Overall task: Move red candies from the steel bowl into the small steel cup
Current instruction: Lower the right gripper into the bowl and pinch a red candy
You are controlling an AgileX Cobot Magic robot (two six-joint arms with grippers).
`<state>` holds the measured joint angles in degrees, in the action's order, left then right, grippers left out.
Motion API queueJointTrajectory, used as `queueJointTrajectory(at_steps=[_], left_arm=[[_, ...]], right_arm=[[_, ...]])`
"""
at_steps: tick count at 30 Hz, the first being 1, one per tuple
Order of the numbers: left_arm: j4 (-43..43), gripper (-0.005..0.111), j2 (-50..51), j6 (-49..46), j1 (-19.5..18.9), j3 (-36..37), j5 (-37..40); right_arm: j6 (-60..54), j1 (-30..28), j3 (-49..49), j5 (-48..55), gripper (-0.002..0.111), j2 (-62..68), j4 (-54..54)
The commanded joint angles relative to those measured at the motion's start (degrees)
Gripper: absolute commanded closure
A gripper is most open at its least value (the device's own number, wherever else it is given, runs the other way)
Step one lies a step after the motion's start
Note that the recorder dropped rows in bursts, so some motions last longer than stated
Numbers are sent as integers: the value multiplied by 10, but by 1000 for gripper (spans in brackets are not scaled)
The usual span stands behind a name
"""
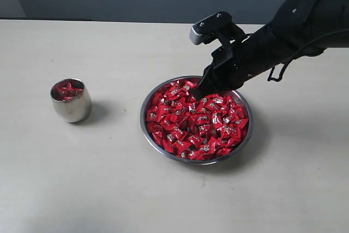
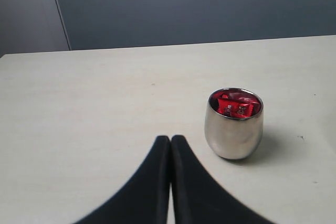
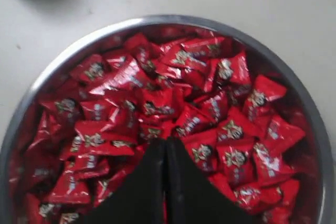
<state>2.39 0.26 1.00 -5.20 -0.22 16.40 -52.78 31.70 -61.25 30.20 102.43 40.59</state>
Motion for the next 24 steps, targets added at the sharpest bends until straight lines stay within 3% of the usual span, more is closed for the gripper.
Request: queueJointTrajectory(at_steps=[1,17,19,24], left_arm=[[0,106,-3,1,4,2,-1],[0,106,-3,1,4,2,-1],[0,106,-3,1,4,2,-1],[0,106,-3,1,4,2,-1]], right_arm=[[82,-3,1,16,109,18,-78],[266,-2,1,108,109,22,-132],[280,-2,-4,125,102,25,-132],[397,-2,-7,127,69,26,-131]])
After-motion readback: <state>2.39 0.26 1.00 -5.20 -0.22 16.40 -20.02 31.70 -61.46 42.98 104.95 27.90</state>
